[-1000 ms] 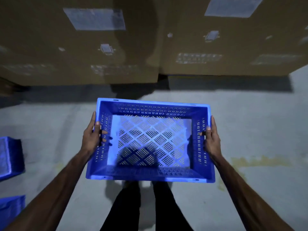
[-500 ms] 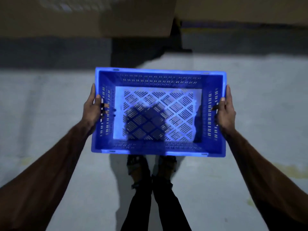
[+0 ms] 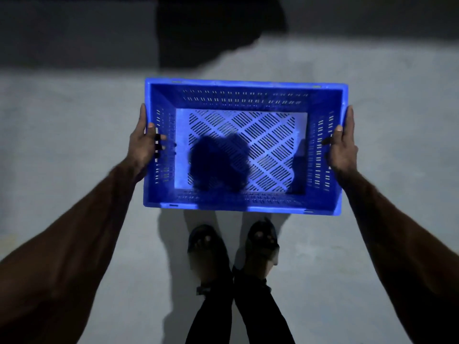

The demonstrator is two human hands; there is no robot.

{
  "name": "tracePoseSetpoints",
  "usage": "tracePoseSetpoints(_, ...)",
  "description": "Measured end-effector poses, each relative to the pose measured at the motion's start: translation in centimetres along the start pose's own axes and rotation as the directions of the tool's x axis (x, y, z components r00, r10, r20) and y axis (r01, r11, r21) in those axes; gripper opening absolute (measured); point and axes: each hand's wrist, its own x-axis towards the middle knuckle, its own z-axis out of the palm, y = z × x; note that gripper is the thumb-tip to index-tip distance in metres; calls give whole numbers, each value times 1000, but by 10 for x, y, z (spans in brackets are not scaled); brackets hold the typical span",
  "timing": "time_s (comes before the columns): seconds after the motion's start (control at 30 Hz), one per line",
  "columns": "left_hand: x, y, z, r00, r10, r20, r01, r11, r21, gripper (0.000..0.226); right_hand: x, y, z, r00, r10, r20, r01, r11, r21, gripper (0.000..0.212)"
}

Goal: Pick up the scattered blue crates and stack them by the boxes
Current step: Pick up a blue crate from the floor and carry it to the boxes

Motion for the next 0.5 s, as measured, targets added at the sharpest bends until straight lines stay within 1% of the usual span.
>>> tracePoseSetpoints(0.17,9,-12,2,999,34,0,-34,999,-12,53,9,13,8,997,73,5,-73,997,31,48)
tracePoseSetpoints(0.27,10,-12,2,998,57,-3,-57,998,19,52,10,10,3,992,76,96,-82,995,61,49)
tracePoseSetpoints(0.33,14,-15,2,997,69,-43,-66,995,70,50,13,12,1,987,74,142,-82,996,46,51)
tracePoseSetpoints(0.43,12,-7,3,995,21,-94,-6,987,161,53,21,17,-6,984,84,157,-86,996,4,54)
tracePoseSetpoints(0.5,2,3,5,992,-17,-123,47,968,247,54,14,-3,-14,981,117,157,-113,993,-36,57)
